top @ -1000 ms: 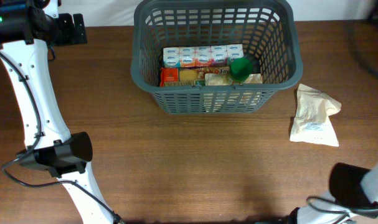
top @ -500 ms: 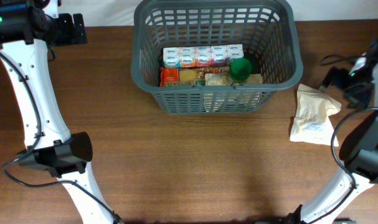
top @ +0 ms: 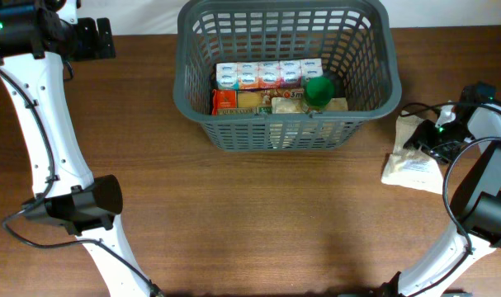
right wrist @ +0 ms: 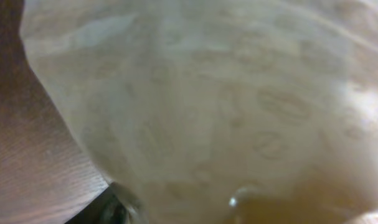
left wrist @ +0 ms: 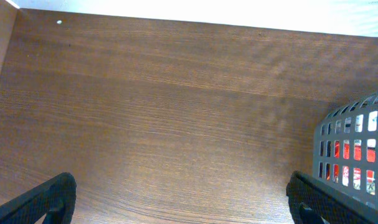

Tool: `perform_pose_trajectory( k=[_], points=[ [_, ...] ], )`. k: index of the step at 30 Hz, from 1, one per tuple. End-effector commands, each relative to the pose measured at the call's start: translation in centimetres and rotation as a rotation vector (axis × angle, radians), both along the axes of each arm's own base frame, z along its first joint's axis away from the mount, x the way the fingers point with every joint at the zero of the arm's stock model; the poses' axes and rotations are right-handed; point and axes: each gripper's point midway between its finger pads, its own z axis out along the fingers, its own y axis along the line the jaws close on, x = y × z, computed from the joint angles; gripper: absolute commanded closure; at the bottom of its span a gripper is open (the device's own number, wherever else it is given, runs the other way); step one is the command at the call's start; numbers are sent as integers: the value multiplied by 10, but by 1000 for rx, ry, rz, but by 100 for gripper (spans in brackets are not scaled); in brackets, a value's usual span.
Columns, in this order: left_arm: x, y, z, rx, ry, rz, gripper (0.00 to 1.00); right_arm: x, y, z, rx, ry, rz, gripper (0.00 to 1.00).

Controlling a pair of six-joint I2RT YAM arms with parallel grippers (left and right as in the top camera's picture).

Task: Pack container
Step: 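Move the right gripper back to the right paper bag, then grasp the crumpled paper bag with the right gripper and lift it over the basket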

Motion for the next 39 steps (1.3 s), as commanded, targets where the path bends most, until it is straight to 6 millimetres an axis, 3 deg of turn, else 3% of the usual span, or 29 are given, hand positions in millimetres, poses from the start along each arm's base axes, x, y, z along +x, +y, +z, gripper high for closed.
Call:
perform_pose_trajectory(
  k=[1,2,4,6,9,10,11,14,17,19,22,25,28,29,33,36,39],
  points=[
    [0,4,-3,0,7,21,1,1,6,5,37,-12,-3,66],
    [0,4,-3,0,7,21,1,3,5,10,36,-22,-5,67],
    [0,4,-3,0,7,21,1,13,-4,39,19,-64,-12,73],
    [0,4,-3,0,7,21,1,27,-12,92,-15,-137,-14,78],
    [0,4,-3,0,7,21,1,44,-18,193,-97,-300,-4,81],
    [0,4,-3,0,7,21,1,47,-15,245,-142,-398,8,82],
    [0,4,-3,0,7,21,1,46,-5,305,-197,-520,30,82],
    [0,4,-3,0,7,21,1,37,28,399,-283,-749,96,82],
    [0,4,-3,0,7,21,1,26,81,463,-312,-942,205,82],
    [0,4,-3,0,7,21,1,28,127,483,-282,-1032,307,82],
    [0,4,-3,0,7,21,1,53,203,483,-197,-1103,473,82],
    [0,4,-3,0,7,21,1,82,253,456,-133,-1080,571,82],
    [0,4,-3,0,7,21,1,115,301,394,-72,-964,658,82],
    [0,4,-3,0,7,21,1,125,318,365,-50,-905,689,82],
    [0,4,-3,0,7,21,1,141,370,266,-13,-714,825,82],
    [0,4,-3,0,7,21,1,130,396,226,39,-612,886,82],
    [0,4,-3,0,7,21,1,118,411,208,51,-555,923,77]
  ],
)
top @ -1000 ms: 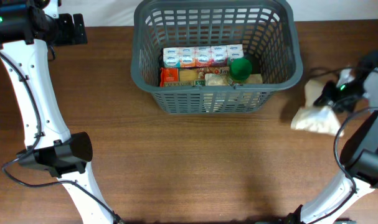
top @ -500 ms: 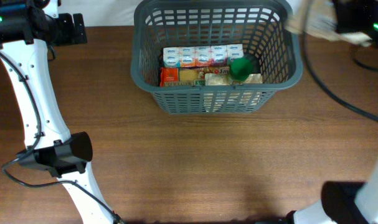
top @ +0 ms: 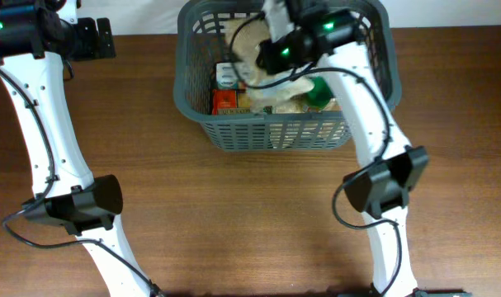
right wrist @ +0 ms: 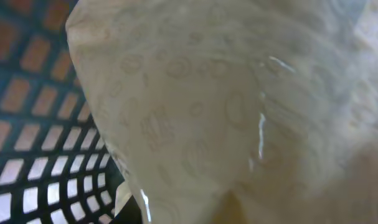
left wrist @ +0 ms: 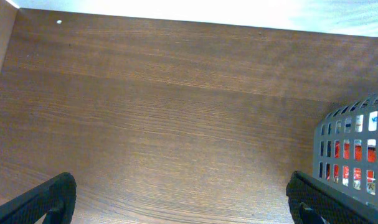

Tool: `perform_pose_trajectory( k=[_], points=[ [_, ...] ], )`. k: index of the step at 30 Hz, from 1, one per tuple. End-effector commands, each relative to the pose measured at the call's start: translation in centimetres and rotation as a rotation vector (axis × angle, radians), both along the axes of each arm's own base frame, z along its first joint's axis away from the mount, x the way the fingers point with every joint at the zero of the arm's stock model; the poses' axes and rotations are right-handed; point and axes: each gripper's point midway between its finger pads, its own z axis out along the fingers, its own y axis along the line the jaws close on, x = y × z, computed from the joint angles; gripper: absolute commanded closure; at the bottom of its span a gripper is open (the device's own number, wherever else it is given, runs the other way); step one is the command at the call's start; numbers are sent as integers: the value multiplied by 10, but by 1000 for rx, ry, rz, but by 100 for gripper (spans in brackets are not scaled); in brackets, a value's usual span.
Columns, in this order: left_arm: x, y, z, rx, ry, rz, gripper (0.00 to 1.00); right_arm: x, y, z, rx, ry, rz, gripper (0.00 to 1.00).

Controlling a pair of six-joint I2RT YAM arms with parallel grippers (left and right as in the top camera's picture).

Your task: Pack container

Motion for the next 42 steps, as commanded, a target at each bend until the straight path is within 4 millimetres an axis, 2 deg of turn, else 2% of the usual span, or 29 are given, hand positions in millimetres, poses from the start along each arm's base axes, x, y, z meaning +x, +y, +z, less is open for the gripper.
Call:
perform_pose_trajectory(
  k=[1,4,7,10,12,14,16,17,20,22,25,27,28,30,32,33,34,35,36,38,39,40,41,42],
  points=[
    [0,4,-3,0,7,21,1,-16,21,5,9,6,66,66],
    [0,4,-3,0,7,21,1,-25,22,2,-27,9,115,36],
    [0,4,-3,0,7,21,1,-22,6,8,-73,-11,75,24],
    [0,4,-3,0,7,21,1,-13,-21,32,-100,-73,9,14],
    [0,4,-3,0,7,21,1,-9,-38,52,-88,-114,-26,12],
    [0,4,-3,0,7,21,1,-6,-66,85,-65,-178,-81,6],
    [0,4,-3,0,7,21,1,-9,-78,109,-14,-212,-90,2],
    [0,4,-3,0,7,21,1,-11,-79,113,-2,-214,-88,2],
    [0,4,-3,0,7,21,1,-21,-79,107,-14,-175,-74,5],
    [0,4,-3,0,7,21,1,-21,-84,116,-17,-197,-88,5],
    [0,4,-3,0,7,21,1,-21,-117,151,-45,-292,-172,5],
    [0,4,-3,0,7,21,1,-32,-153,189,-64,-381,-258,5],
    [0,4,-3,0,7,21,1,-37,-164,200,-72,-407,-285,5],
    [0,4,-3,0,7,21,1,-52,-184,227,-72,-465,-330,5],
    [0,4,-3,0,7,21,1,-76,-200,253,-66,-515,-364,5],
    [0,4,-3,0,7,21,1,-96,-209,268,-65,-538,-384,5],
    [0,4,-3,0,7,21,1,-105,-212,274,-65,-548,-392,5],
    [0,4,-3,0,7,21,1,-129,-222,287,-83,-573,-424,6],
    [0,4,-3,0,7,21,1,-137,-224,291,-87,-581,-432,9],
    [0,4,-3,0,7,21,1,-178,-226,306,-75,-604,-446,16],
    [0,4,-3,0,7,21,1,-190,-227,308,-70,-604,-451,18],
    [0,4,-3,0,7,21,1,-211,-228,311,-62,-598,-461,19],
    [0,4,-3,0,7,21,1,-237,-229,312,-44,-587,-479,18],
    [0,4,-3,0,7,21,1,-257,-230,313,-29,-581,-493,7]
  ],
)
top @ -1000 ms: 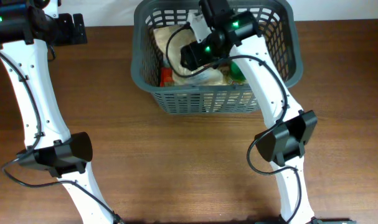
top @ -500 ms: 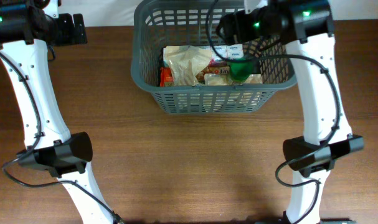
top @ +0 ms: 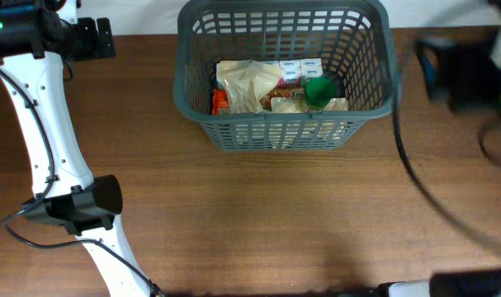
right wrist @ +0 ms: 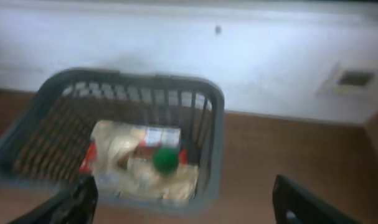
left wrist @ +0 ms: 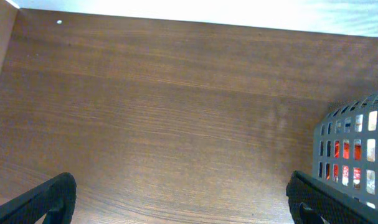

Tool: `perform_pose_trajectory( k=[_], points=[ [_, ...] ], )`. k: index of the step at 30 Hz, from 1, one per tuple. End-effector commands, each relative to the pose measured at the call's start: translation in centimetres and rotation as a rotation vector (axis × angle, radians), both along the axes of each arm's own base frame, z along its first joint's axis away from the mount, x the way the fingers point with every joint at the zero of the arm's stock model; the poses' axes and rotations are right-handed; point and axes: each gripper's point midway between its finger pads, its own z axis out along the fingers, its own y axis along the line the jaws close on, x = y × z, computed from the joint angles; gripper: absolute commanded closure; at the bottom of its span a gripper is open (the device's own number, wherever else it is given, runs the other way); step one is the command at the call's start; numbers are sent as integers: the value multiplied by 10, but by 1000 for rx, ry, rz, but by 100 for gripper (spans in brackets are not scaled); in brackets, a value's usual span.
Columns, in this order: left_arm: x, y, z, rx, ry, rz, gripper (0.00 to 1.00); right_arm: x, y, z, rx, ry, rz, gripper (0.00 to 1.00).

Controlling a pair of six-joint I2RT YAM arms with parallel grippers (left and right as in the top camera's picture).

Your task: Pack container

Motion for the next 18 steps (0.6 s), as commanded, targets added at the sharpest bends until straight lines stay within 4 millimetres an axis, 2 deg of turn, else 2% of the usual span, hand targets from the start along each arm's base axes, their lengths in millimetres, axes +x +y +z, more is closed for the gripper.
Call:
perform_pose_trajectory(
  k=[1,4,5,7,10,12,13,14,16,17,18],
  points=[
    [0,4,-3,0,7,21,1,-49,-6,8,48,-25,-49,1],
    [0,4,-3,0,7,21,1,-90,-8,24,79,-109,-60,1],
    [0,4,-3,0,7,21,1,-125,-12,36,79,-189,-70,1],
    [0,4,-3,0,7,21,1,-168,-18,47,71,-290,-86,1],
    [0,4,-3,0,7,21,1,-198,-18,42,48,-325,-70,1],
    [0,4,-3,0,7,21,1,-199,-17,25,47,-274,-65,1],
    [0,4,-3,0,7,21,1,-193,-16,12,43,-221,-66,1],
    [0,4,-3,0,7,21,1,-180,-16,-5,37,-144,-67,1],
    [0,4,-3,0,7,21,1,-164,-17,-23,28,-67,-78,1],
    [0,4,-3,0,7,21,1,-139,-25,-46,50,19,-151,1],
    [0,4,-3,0,7,21,1,-132,-26,-53,52,46,-162,1]
  ],
)
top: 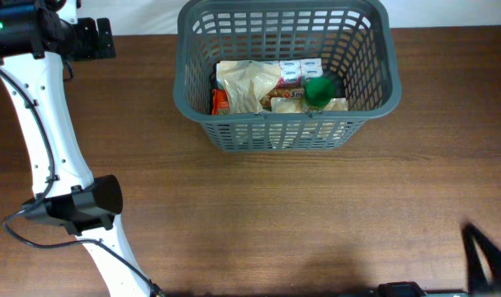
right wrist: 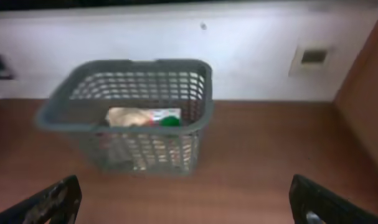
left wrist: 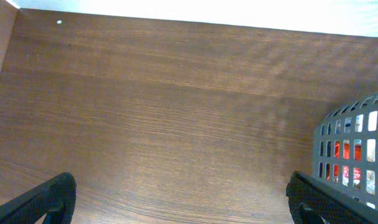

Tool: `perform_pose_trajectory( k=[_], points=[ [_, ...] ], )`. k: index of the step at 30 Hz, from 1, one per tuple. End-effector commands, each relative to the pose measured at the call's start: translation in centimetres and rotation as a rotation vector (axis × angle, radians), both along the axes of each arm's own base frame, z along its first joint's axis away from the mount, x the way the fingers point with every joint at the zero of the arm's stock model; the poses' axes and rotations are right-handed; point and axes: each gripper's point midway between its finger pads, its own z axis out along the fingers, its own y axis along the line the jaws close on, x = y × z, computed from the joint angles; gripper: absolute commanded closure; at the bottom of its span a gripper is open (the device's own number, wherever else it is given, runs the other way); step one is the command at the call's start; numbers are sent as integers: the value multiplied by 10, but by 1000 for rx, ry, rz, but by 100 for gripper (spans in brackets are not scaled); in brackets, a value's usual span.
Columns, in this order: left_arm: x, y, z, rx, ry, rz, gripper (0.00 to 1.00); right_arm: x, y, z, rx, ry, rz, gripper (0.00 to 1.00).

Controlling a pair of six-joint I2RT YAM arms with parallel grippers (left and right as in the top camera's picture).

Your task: Pack container

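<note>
The grey basket [top: 283,132] stands at the back middle of the table. A beige bag [top: 246,82] lies inside it on the left, over small cartons [top: 295,70], a red pack [top: 219,101] and a green round thing [top: 319,91]. My right gripper [right wrist: 195,202] is open and empty, well back from the basket [right wrist: 139,149]; overhead shows only a dark part of it [top: 485,256] at the bottom right corner. My left gripper [left wrist: 182,202] is open over bare wood left of the basket [left wrist: 357,155], and appears at the top left [top: 93,39] overhead.
The brown wooden table [top: 275,214] ends at a white wall [right wrist: 176,31] behind the basket. The left arm's white links and dark joint [top: 77,205] stand along the table's left side. A wooden panel [right wrist: 363,87] rises at the right in the right wrist view.
The right arm has gone from beside the basket's right end to the front right corner, and its camera now sees the basket from farther off. The left arm and the basket's contents are unchanged.
My right gripper was down on the beige bag lying on the table right of the basket. Then it held the bag over the basket's left half. Then the bag lay in the basket with the gripper open off to the right, and now it is farther back.
</note>
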Motion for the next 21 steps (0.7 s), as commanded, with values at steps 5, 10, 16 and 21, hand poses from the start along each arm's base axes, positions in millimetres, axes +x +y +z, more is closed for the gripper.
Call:
perform_pose_trajectory(
  k=[5,10,16,21],
  points=[
    [0,4,-3,0,7,21,1,76,-5,-82,24,338,-77,1],
    [0,4,-3,0,7,21,1,96,-4,-97,12,416,-75,1],
    [0,4,-3,0,7,21,1,108,-5,-106,6,459,-79,1],
    [0,4,-3,0,7,21,1,125,-9,-81,2,314,-103,1]
  ],
)
